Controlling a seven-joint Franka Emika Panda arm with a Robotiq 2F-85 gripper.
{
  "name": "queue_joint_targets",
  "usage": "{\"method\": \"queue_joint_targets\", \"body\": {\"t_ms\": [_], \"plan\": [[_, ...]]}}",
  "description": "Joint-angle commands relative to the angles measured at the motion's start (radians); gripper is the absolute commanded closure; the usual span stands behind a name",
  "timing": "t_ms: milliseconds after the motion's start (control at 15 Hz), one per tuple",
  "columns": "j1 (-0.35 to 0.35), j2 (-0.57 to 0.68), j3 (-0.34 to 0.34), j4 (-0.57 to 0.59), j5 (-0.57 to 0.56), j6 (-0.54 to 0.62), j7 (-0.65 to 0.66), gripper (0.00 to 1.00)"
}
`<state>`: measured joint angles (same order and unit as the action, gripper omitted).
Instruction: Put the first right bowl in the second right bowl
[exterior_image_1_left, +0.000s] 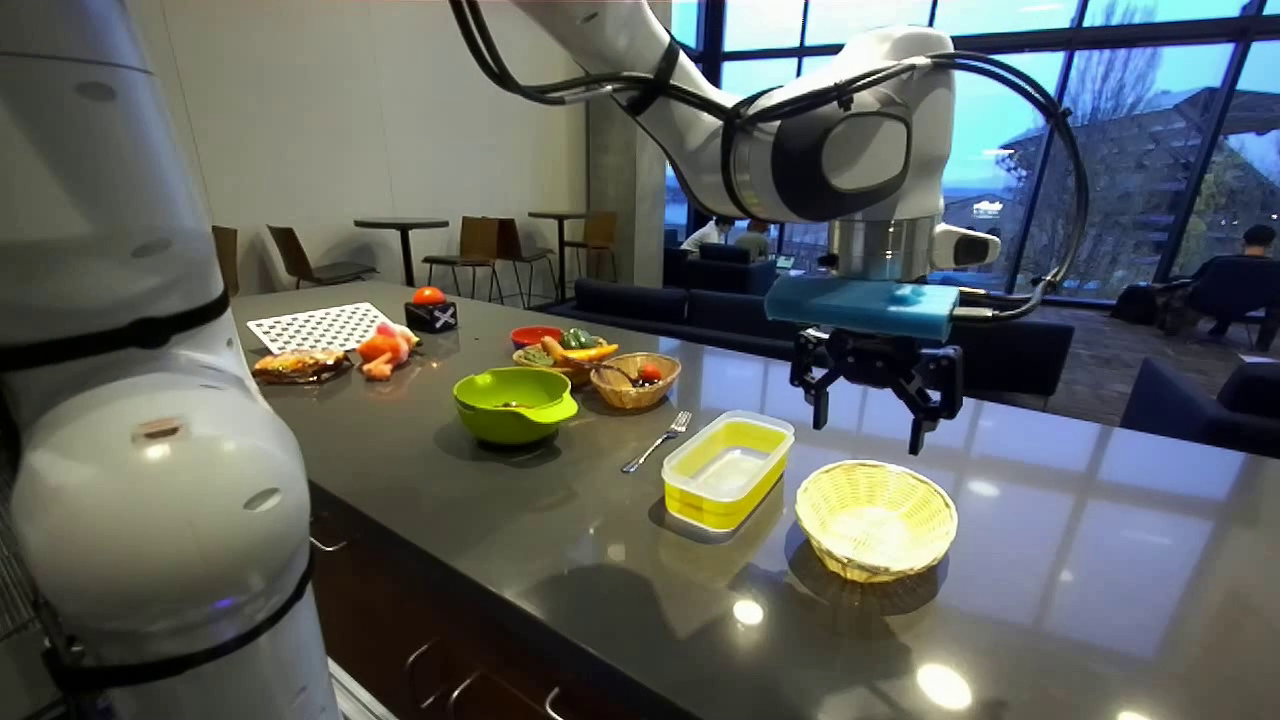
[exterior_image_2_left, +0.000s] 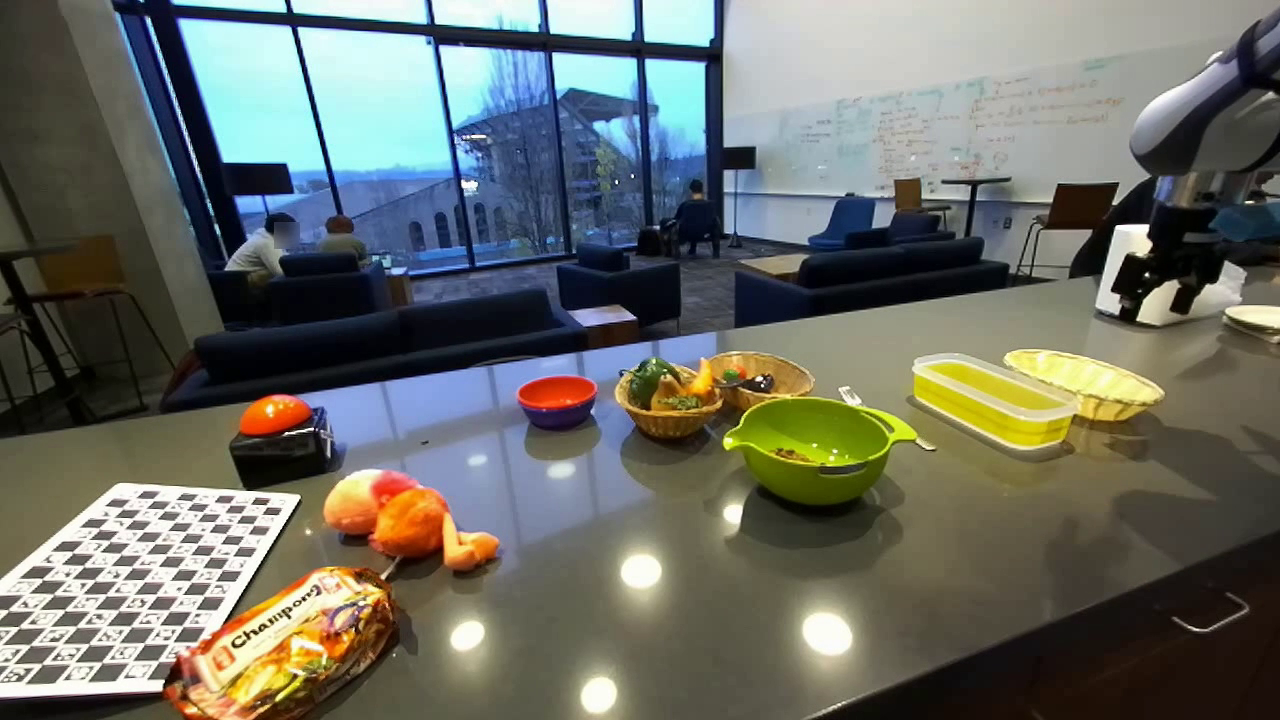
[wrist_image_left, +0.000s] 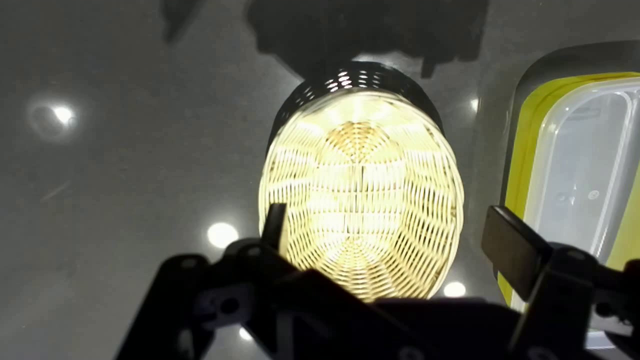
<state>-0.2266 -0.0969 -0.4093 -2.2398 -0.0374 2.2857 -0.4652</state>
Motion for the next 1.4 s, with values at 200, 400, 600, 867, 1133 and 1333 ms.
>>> {"method": "queue_joint_targets", "body": {"t_ms": [200, 400, 600, 867, 1133, 1333], "plan": [[-0.050, 0.182, 0.032, 0.094, 0.040, -0.029, -0.001, 0.00], [-0.087, 0.246, 0.041, 0.120, 0.070, -0.032, -0.011, 0.00], [-0.123, 0.287, 0.054, 0.144, 0.090, -0.028, -0.019, 0.00], [-0.159, 0.306, 0.073, 0.166, 0.095, -0.009, -0.038, 0.00], [-0.186, 0.317, 0.091, 0.211, 0.136, -0.009, -0.068, 0.00], [-0.198, 0.340, 0.106, 0.253, 0.180, -0.016, -0.092, 0.00]]}}
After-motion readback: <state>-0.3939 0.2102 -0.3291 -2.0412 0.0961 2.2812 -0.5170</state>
